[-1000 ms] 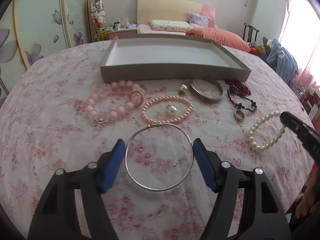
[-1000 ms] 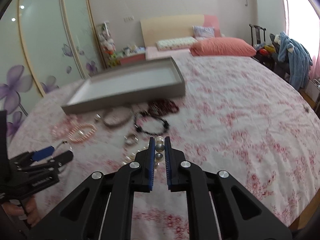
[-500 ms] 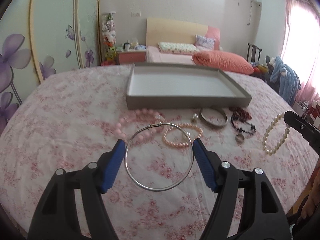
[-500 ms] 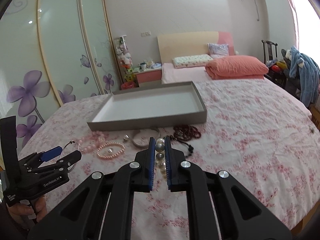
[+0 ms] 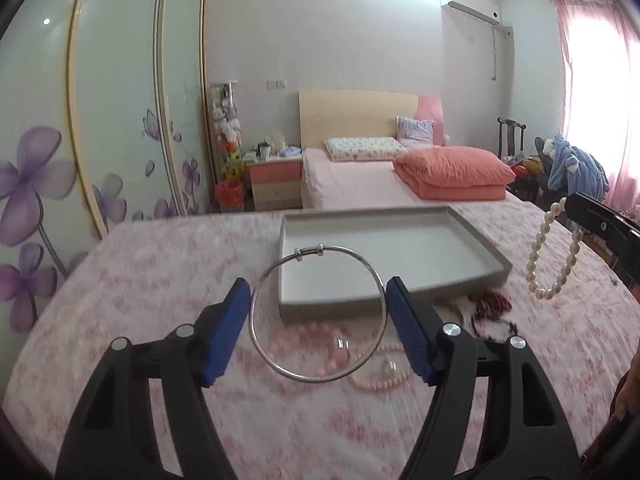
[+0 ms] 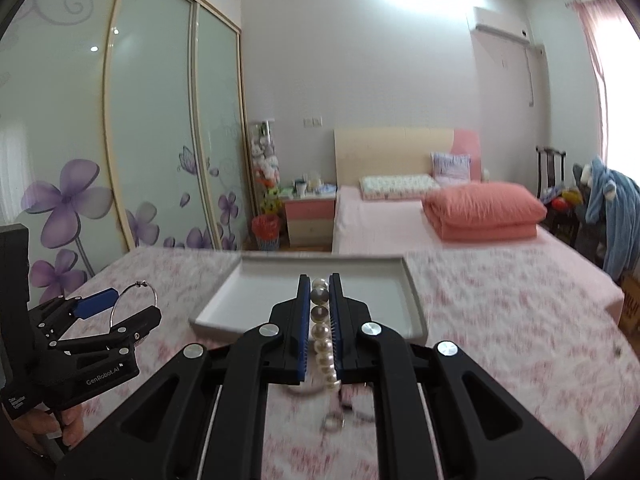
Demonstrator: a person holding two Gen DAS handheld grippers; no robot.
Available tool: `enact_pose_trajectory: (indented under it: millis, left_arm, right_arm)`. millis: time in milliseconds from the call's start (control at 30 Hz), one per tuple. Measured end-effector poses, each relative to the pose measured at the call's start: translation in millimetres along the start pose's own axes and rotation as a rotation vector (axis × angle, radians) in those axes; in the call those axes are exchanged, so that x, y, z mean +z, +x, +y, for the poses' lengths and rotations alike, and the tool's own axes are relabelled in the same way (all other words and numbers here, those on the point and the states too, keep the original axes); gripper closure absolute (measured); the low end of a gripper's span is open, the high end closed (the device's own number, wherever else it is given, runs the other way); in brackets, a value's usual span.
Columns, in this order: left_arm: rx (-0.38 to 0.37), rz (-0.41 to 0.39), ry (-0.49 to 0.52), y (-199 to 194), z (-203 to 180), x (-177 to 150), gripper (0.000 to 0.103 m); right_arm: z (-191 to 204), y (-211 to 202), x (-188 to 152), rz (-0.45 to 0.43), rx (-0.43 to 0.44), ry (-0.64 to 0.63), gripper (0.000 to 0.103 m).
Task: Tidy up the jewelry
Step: 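Carry the pearl bracelet and silver bangle in both tools over the gray tray, then open both tools to drop the bangle and pearl bracelet into the tray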
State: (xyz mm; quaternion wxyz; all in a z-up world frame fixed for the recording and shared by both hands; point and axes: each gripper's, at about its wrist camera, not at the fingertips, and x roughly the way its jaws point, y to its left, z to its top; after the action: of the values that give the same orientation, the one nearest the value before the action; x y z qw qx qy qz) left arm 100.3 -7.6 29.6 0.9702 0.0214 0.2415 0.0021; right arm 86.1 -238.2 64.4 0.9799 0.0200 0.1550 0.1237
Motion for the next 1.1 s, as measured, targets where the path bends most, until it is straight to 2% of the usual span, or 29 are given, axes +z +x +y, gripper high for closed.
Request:
enact_pose_trajectory:
  millis: [233, 433, 800, 933, 1100]
  left_arm:
    - [0.009, -0.030, -0.006, 35, 0, 33, 0.035]
    - [0.025, 0.043, -0.011, 95, -3, 50, 0.035]
    - [0.009, 0.217, 0.020, 200, -13, 51, 0.035]
    - [0.005, 0.266, 0.018, 226, -15, 44, 0.035]
    - [-0.009, 0.303, 0.013, 239, -19, 38, 0.034]
  right_arm:
    - [-12, 39, 25, -0.026, 0.007, 0.025, 0.093]
    - [-22, 86, 32, 0.024, 0.015, 0.051, 0.093]
    - [-33, 195, 22, 0.217, 0.037, 0.118, 0.093]
    - [-39, 216, 17, 0.259, 0.029, 0.141, 0.093]
    - [-39, 227, 14, 0.301, 0.019, 0.151, 0.091]
